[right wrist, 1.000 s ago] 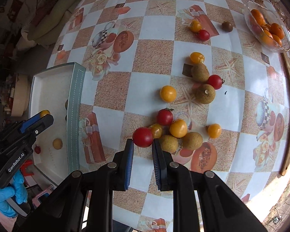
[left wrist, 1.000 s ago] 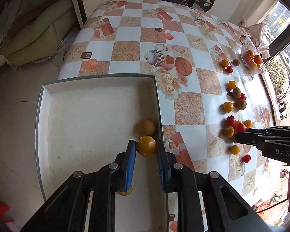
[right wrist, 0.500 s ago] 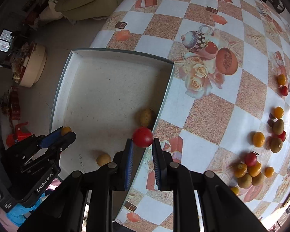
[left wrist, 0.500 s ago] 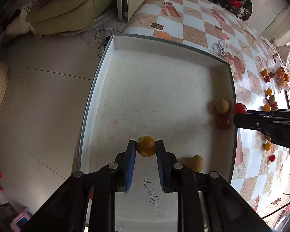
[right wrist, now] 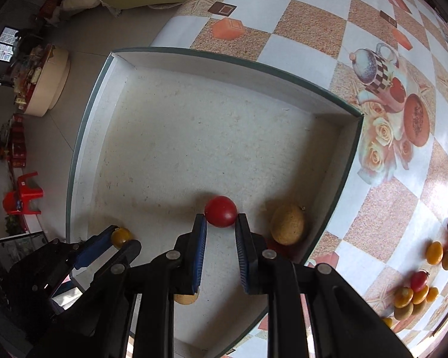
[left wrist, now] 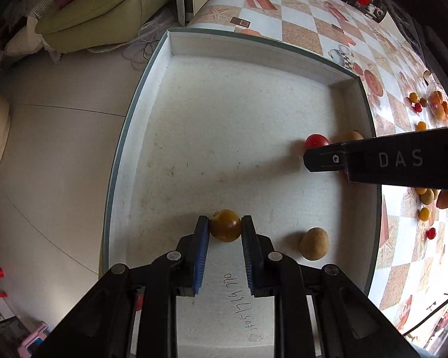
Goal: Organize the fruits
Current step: 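Carry both tomatoes into the white tray and release them, then grasp a yellow tomato with the left tool while the right tool grasps another yellow tomato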
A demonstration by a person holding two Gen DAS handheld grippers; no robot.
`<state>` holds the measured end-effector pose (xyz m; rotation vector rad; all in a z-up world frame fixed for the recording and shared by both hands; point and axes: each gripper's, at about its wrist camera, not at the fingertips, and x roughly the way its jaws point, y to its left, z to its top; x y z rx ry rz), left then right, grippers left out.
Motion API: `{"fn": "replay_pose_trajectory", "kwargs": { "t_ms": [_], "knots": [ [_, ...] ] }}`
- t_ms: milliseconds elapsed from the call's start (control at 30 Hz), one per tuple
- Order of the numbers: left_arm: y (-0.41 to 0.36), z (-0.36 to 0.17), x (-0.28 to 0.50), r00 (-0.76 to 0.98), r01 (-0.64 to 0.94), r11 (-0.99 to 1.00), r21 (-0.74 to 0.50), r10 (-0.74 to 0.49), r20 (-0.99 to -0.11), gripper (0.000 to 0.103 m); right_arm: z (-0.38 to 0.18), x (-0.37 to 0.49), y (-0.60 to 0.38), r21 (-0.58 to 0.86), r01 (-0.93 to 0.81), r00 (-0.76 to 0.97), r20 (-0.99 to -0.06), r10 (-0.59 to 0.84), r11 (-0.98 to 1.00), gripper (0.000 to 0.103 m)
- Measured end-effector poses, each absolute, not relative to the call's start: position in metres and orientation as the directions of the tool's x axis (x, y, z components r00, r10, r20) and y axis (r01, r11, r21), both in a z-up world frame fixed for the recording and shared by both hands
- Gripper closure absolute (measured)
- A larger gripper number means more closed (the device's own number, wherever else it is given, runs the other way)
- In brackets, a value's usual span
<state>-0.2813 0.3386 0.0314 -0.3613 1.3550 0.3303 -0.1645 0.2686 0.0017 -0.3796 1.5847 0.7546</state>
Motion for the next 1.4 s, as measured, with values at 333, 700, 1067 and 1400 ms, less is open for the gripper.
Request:
{"fn": "replay_pose_trajectory", "kwargs": {
  "t_ms": [333, 700, 1067, 1400],
  "knots": [
    [0.331, 0.037, -0.286, 0.196, -0.404, 0.915, -0.011, 0.074, -0.978, 0.030, 0.006, -0.162, 0.271, 0.265, -0.635, -0.176, -0.964, 0.197, 0.726, 0.050],
    [0.321, 0.046, -0.283, 0.146, -0.377, 0.926, 0.029, 0.090, -0.985, 0.030, 0.055, -0.143, 0.242, 0.324, -0.572, -0.117, -0.941, 0.316, 0.753, 0.020],
    [0.272, 0.075, -0.238, 0.193, -0.235, 0.970, 0.061, 0.108, -0.975, 0.030, 0.065, -0.110, 0.122, 0.274, -0.384, -0.030, -0.958, 0.285, 0.882, 0.020],
    [0.195, 0.087, -0.168, 0.235, -0.047, 0.999, 0.010, 0.021, -0.972, 0.030, 0.042, -0.093, -0.005, 0.173, -0.133, 0.001, -0.985, 0.175, 0.976, 0.020]
  ]
}}
